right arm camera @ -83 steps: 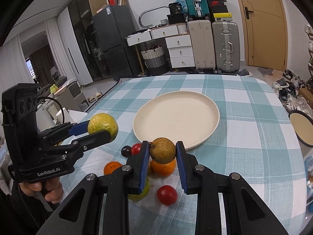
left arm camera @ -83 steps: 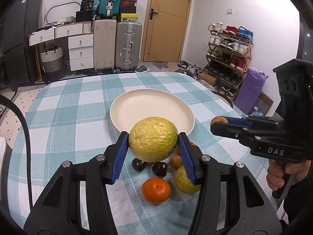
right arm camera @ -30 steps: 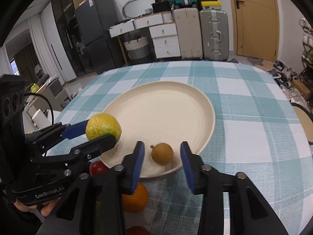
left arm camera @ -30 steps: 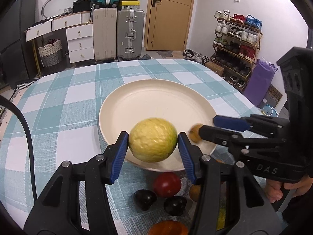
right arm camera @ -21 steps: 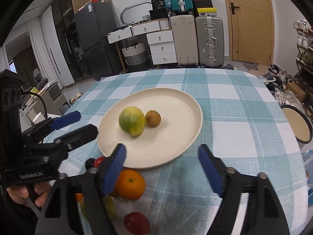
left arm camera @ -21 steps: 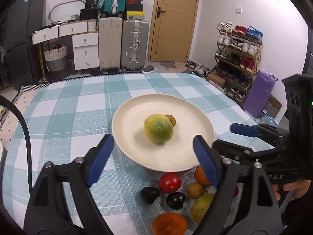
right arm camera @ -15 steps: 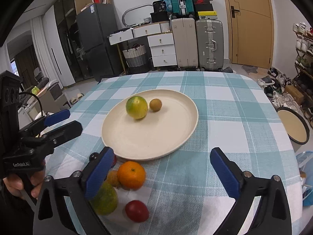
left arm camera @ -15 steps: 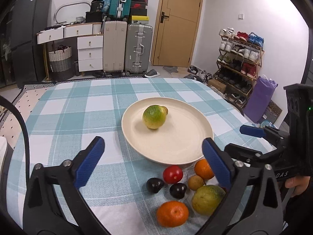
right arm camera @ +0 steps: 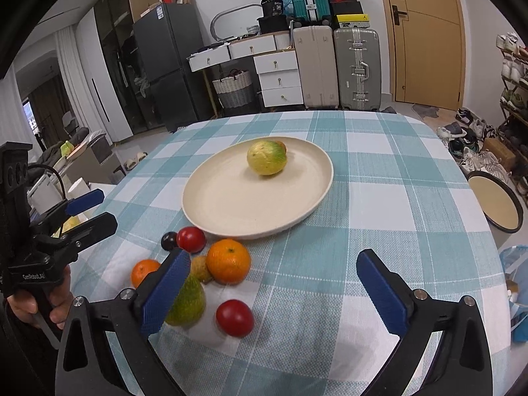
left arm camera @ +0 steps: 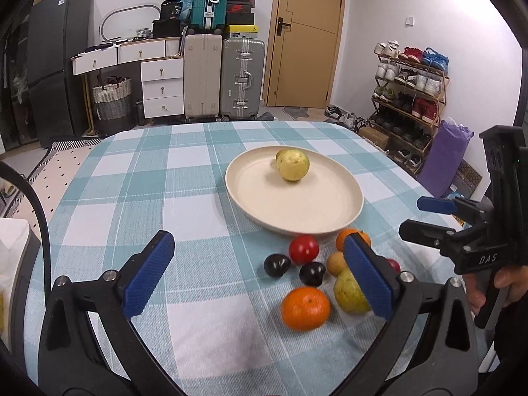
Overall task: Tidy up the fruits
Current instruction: 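Withdraw both grippers from the plate toward the mandarin and the red tomato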
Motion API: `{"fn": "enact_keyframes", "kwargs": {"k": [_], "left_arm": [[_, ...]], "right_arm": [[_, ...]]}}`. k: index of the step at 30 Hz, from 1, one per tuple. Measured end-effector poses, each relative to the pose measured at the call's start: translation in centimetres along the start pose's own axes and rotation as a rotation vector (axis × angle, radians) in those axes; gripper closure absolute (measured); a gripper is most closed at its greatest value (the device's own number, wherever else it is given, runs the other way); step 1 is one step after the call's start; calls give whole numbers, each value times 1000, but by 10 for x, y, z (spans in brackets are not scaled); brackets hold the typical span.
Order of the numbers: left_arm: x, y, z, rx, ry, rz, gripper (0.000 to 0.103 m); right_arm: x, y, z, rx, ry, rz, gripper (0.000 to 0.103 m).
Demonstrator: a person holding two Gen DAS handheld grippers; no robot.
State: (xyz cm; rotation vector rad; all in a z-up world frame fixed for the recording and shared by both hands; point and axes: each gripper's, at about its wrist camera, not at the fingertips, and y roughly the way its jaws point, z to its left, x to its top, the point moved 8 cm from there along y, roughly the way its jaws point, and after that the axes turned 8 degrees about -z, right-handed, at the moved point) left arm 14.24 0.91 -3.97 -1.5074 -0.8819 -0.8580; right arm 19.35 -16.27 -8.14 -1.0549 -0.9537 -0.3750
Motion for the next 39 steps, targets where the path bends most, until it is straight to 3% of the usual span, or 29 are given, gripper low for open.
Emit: {"fn": "enact_keyframes", "kwargs": {"k": [19,39], "left_arm": [[-47,8,-10,-6,40,141,1],[-61,30,-17,-15,80,237,1]], "right_arm": [[-36,-1,7,-14,-70,98,0],[-54,9,11,-36,-134,182,3]]}}
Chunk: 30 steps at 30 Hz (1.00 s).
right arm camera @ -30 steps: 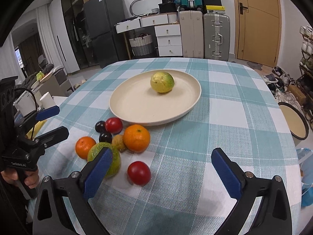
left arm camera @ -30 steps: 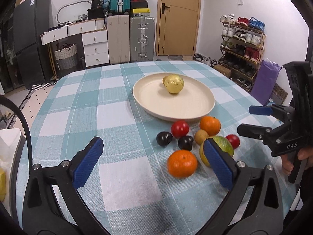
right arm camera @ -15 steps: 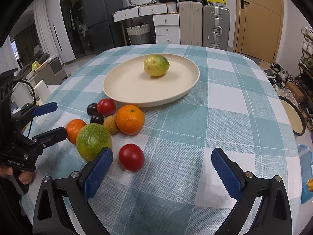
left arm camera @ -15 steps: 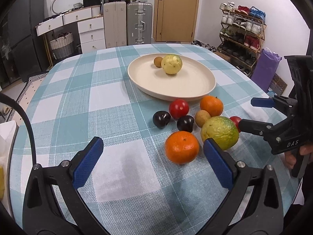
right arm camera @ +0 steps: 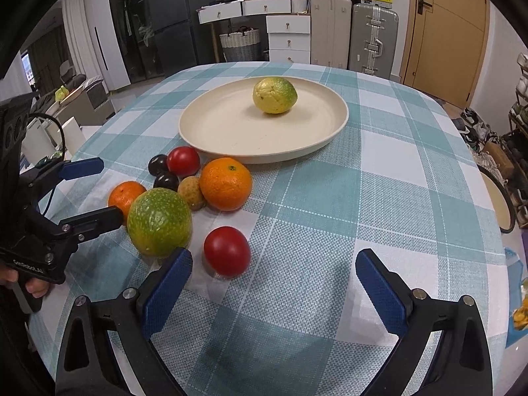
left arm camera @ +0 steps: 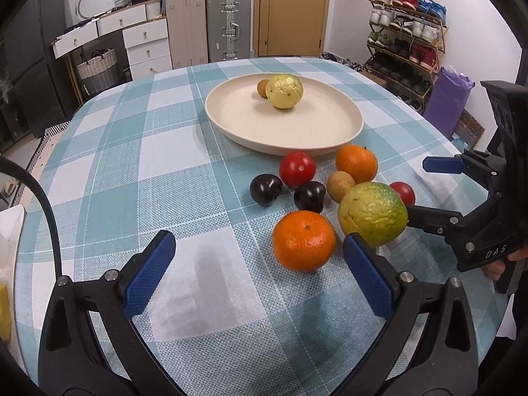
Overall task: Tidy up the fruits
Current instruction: 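Withdraw both grippers from the plate toward the mandarin and the red tomato, then grasp the mandarin orange with the left gripper while the right gripper grasps the red tomato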
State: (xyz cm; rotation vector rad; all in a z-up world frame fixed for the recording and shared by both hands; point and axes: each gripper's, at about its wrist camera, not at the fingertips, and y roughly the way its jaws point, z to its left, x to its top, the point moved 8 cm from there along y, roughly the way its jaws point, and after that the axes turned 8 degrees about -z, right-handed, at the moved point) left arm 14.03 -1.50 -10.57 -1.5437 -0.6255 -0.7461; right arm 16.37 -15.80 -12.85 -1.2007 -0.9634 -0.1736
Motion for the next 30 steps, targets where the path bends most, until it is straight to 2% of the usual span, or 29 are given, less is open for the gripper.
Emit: {"fn": "enact_keyframes", "kwargs": {"k": [4,9,15,16,18,23,27,30], "left_arm": [[-2,6,-2,1,14,25,2],[-5,9,-5,-11,21,42,11],[-7,9,-10,-50,28,46,29],[-7,8,-12,-61,31,46,34],[-7,8,-16,-80,38,48,42],[-7,4,-24,-133,47,37,65],[-7,1,-22,-137,26,31,66],[-7,-1,-17,-135,5,24,66]], "right_arm": [[-4,3,8,36,-19,24,13],[-5,5,17,55,-36,31,25],[-3,5,21,76,-42,23,36],[-3,4,22,76,-43,22,38],[-3,4,23,81,-48,18,48],[-2,2,25,109,-36,22,59],[-1,2,23,114,-16,20,69],[-2,2,23,123,-18,18,71]]}}
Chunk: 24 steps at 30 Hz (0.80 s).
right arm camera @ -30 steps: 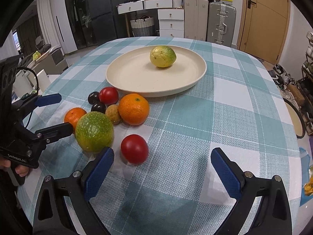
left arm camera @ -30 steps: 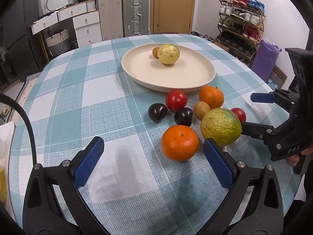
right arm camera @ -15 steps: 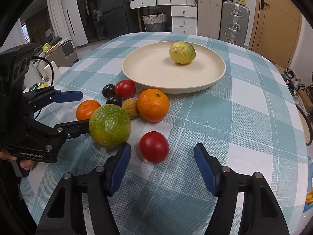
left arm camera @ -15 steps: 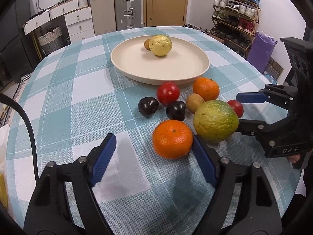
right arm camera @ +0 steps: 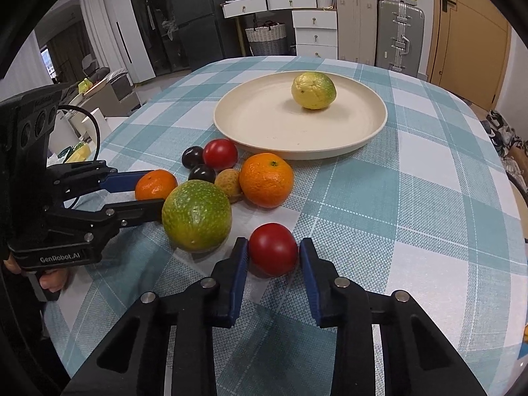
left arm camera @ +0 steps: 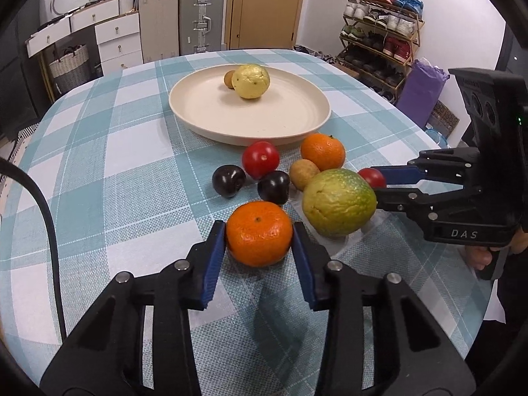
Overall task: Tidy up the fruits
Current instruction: 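Grasp the mandarin orange with the left gripper while the right gripper grasps the red tomato, then carry the mandarin over the plate while the right gripper carries the tomato over it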
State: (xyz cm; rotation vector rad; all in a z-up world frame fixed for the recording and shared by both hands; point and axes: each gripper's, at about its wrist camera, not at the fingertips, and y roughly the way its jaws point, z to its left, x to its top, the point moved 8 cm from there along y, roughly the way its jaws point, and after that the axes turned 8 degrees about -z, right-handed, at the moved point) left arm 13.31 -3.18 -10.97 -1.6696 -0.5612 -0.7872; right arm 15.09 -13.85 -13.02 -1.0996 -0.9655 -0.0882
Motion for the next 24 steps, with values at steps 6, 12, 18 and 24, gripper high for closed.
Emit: {"fn": "enact_keyframes", "kwargs": {"k": [6,12,18,24], "left_arm": [[4,-8,9,11,-30,-32,66],[11,-17,14,23,-46,-76,66],[23,-26,16,33,-59,-123,66],[33,-30,19,38,-76,-155,66]], "right_arm": [[0,-1,0,4,14,-11,74],[5,-11,0,-4,18,-48,74],[16,-25,-3,-16,35,-104,74],[24,-27,-8,-19,56,-127,74]]}}
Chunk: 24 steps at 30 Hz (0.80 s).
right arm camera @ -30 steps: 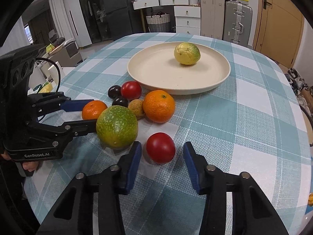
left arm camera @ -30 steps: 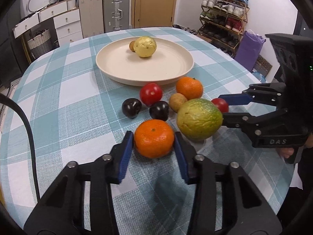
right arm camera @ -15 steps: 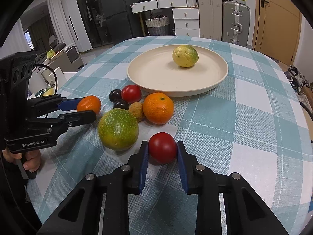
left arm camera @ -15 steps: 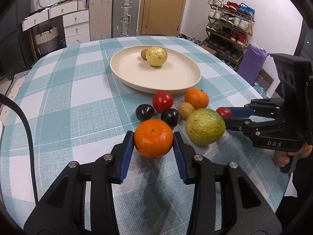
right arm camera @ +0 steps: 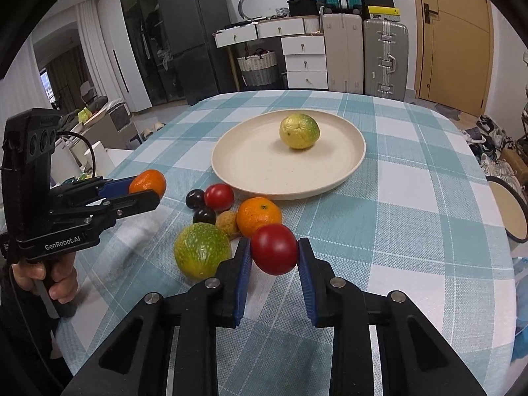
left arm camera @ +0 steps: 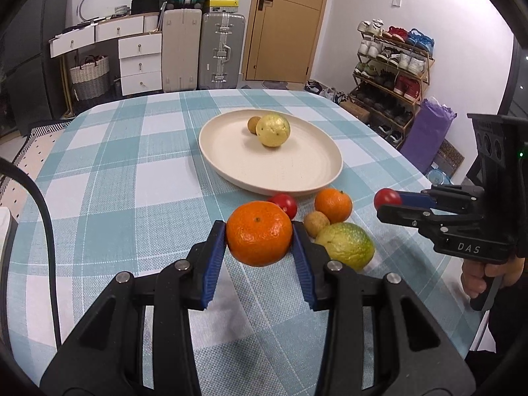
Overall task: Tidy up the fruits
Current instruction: 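Carry the mandarin over the plate while the right gripper carries the tomato over it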
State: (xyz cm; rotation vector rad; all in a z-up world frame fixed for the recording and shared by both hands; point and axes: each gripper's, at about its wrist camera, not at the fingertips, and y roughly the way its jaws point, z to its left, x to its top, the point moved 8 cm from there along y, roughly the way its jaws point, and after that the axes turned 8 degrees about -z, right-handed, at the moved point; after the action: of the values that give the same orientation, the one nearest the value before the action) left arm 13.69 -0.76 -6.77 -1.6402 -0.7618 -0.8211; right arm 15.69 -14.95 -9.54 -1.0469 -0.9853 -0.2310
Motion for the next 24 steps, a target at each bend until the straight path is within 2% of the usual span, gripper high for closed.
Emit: {"fn": "enact_keyframes", "kwargs": {"k": [24], "left_arm": [[41,24,1,-7,-20,-53,66]], "right_arm": [[39,17,-20,-41,63,-69,74]]}}
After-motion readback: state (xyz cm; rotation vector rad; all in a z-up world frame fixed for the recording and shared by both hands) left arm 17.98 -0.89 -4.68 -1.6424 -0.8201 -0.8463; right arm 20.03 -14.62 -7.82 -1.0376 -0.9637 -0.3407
